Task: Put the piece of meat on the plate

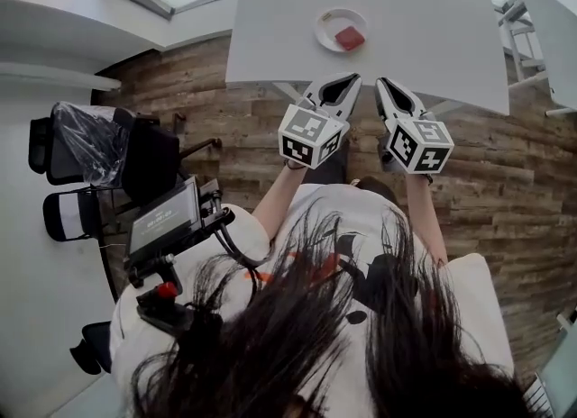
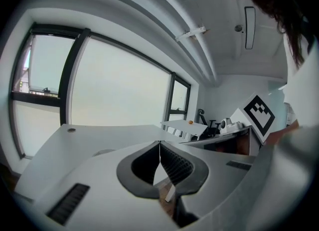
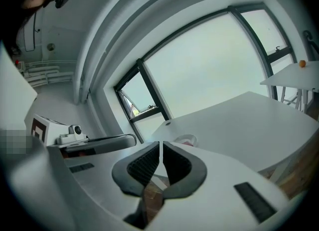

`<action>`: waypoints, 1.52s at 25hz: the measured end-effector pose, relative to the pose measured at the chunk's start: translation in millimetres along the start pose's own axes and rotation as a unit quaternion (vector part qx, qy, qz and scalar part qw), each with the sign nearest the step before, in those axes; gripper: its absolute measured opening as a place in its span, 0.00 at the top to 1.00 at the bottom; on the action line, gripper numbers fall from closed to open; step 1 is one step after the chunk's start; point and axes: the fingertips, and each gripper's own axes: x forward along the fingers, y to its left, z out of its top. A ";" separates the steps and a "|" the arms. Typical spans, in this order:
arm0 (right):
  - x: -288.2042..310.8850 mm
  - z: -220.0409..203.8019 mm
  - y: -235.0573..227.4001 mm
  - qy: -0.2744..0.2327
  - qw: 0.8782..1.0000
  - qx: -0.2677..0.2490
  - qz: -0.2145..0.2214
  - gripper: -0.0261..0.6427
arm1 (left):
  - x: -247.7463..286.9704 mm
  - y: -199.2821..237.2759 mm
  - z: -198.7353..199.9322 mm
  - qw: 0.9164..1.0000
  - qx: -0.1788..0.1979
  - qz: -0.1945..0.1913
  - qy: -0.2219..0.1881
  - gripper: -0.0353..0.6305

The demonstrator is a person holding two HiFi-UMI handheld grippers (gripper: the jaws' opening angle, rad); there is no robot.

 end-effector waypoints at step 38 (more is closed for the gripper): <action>-145.5 -137.2 186.0 0.014 1.000 0.010 0.010 0.92 | -267.4 -101.2 -105.4 0.998 -0.016 0.053 0.020 0.94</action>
